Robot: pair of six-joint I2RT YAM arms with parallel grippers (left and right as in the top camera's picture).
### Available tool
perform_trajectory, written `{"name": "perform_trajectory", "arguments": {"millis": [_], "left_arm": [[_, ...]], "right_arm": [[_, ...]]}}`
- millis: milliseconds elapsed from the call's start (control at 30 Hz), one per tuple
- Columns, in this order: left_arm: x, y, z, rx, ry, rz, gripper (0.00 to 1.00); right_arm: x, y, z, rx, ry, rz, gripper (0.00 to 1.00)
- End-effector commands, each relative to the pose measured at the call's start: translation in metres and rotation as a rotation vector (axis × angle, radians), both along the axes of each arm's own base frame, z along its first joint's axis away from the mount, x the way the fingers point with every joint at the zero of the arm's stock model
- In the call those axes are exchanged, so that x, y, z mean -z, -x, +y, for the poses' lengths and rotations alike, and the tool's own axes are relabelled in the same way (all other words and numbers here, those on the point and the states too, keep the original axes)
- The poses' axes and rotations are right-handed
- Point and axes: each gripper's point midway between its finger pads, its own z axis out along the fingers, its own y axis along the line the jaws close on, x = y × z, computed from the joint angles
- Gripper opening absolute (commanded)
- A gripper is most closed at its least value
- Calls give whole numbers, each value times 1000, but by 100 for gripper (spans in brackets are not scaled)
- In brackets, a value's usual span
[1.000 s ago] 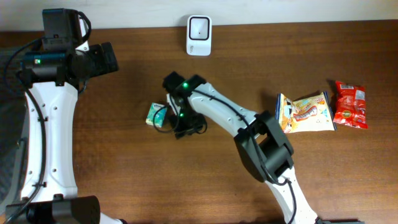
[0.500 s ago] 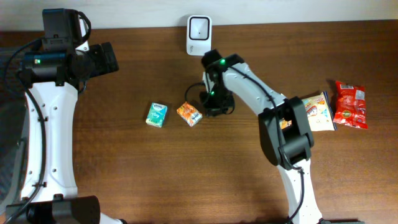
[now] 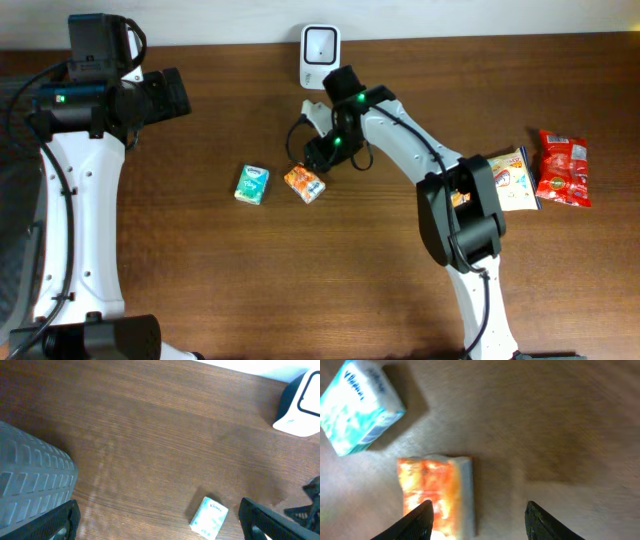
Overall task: Scan the item barcode
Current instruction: 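Lift the orange box off the table with the right gripper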
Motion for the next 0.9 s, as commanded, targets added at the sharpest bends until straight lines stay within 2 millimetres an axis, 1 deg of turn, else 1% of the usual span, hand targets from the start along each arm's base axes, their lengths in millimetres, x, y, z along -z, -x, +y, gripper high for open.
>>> {"name": "perform_trajectory", "arguments": {"millis": [0,67,200,267,367,567,600,667,733,767,833,867], "left_arm": [[2,0,0,3,-3,6,99],[2,0,0,3,-3,6,99],[2,0,0,3,-3,6,99],[2,0,0,3,-3,6,99],[2,0,0,3,-3,6,99],[2,0,0,3,-3,6,99],[2,0,0,3,-3,6,99],[2,0,0,3,-3,6,99],[2,0,0,3,-3,6,99],[2,0,0,3,-3,6,99],[2,0,0,3,-3,6,99],[2,0,0,3,-3,6,99]], "right_arm": [[1,20,12,-78,-39,46,58],[0,25,14,-81,-54,70,57],[8,31,12,-76,-38,105,48],[20,38,9,-72,-24,138,44],[35,43,4,-68,-10,158,42],[35,34,0,-53,-22,135,40],[34,33,2,-53,-34,137,36],[31,35,5,-58,-61,149,31],[29,36,8,-60,-76,154,29],[27,34,8,-60,-76,146,30],[23,27,9,-59,-81,121,45],[19,23,11,-60,-87,107,48]]}}
